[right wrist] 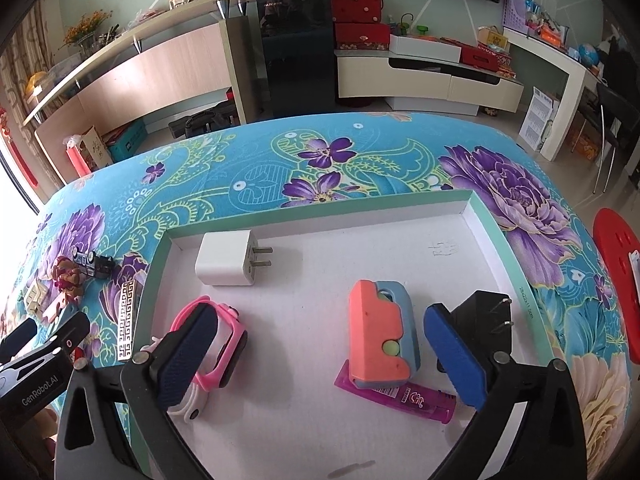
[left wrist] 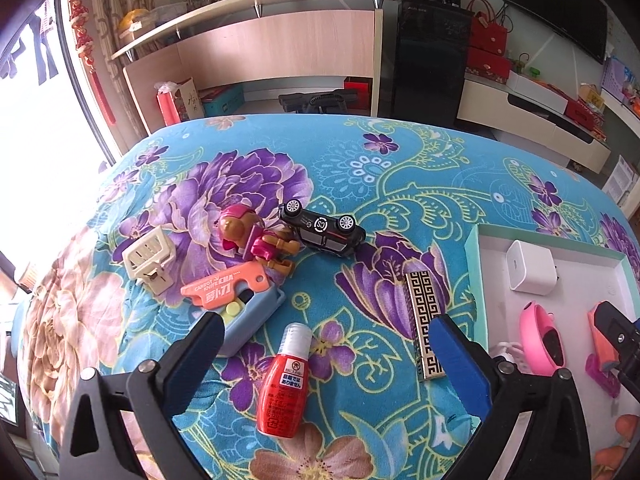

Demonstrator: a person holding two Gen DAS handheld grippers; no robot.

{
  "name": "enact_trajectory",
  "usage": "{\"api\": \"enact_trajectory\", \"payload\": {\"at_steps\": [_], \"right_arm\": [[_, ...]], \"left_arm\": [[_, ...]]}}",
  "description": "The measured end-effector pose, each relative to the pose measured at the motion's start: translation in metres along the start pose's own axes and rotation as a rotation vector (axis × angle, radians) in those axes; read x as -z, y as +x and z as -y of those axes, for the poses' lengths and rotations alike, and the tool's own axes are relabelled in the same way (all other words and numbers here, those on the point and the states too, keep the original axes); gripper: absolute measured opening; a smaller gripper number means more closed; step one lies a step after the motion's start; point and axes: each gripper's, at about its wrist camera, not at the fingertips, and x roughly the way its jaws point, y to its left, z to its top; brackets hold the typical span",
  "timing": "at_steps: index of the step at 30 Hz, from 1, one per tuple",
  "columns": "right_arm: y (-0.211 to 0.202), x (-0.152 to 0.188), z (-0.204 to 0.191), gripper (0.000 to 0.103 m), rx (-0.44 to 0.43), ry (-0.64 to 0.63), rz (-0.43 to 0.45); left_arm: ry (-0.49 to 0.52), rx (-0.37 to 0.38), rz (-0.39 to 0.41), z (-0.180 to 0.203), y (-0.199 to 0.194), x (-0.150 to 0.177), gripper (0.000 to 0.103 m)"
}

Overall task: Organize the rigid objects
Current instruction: 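Move both tools back over the remaining items beside the tray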

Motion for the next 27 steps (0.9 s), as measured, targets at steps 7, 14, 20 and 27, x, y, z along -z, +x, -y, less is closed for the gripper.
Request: {"api": "enact_trajectory", "payload": {"at_steps": [7,14,20,27], "right_arm": [[0.001,0.000,-0.001,0.103,-0.005,-0.001,-0.004],[-0.002,-0.001,-0.031,0.103,-0.036,-0.072,0.009],[0.001,0.001,-0.067,0.103,-0.102,-0.132,0.001],[0.003,0.007,-0.101,0.103,-0.179,-0.181,-0.016]], "left_arm": [[-0.016,-0.016,0.007,-0.006,-0.001,-0.001,0.103],[-0.070,-0.049,0.024,-0.025,-0.004,-0.002,0.103],[-0.132,-0.088,0.033,-0.052,-0.005,-0.003,0.103],[-0.212,-0.099,0.042,-0.082,-0.004,0.000,0.103]]}}
